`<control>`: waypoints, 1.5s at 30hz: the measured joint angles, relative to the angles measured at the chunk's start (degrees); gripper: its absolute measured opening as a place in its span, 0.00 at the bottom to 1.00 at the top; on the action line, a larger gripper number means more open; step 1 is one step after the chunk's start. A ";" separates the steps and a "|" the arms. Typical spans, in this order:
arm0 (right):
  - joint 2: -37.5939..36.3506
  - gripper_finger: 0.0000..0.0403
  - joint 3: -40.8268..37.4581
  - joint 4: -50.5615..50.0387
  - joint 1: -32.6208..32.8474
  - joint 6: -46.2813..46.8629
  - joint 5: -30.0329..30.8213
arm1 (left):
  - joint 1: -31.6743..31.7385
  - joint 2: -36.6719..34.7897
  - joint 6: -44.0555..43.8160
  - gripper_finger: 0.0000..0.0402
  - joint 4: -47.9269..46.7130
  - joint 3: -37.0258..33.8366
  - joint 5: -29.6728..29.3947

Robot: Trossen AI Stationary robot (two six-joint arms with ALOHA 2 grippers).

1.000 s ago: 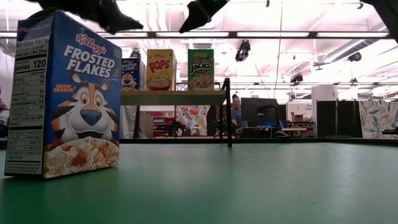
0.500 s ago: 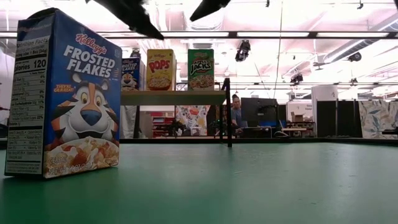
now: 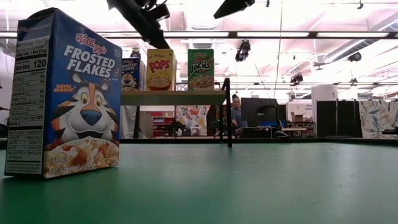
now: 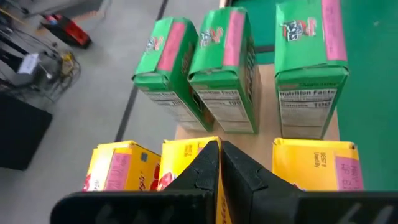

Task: Stack cereal on shelf
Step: Adjust the yellow cereal boxes on the shelf, then put the blue cereal box on the shelf aligned with the other blue cereal box

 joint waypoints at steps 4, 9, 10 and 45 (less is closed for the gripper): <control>-2.24 0.02 -3.32 1.98 0.00 0.37 0.01 | 0.28 1.69 0.33 0.00 -3.58 2.40 -0.04; -3.02 0.02 -5.14 2.86 0.00 0.37 0.02 | 0.65 2.07 0.52 0.00 -4.55 2.82 -0.09; -2.95 0.02 -5.16 2.95 0.00 0.37 0.02 | 0.77 2.00 0.53 0.00 -4.60 2.85 -0.09; -2.51 0.02 -6.99 2.95 0.80 1.52 0.07 | -4.11 -6.22 -10.02 0.00 -8.22 1.46 10.54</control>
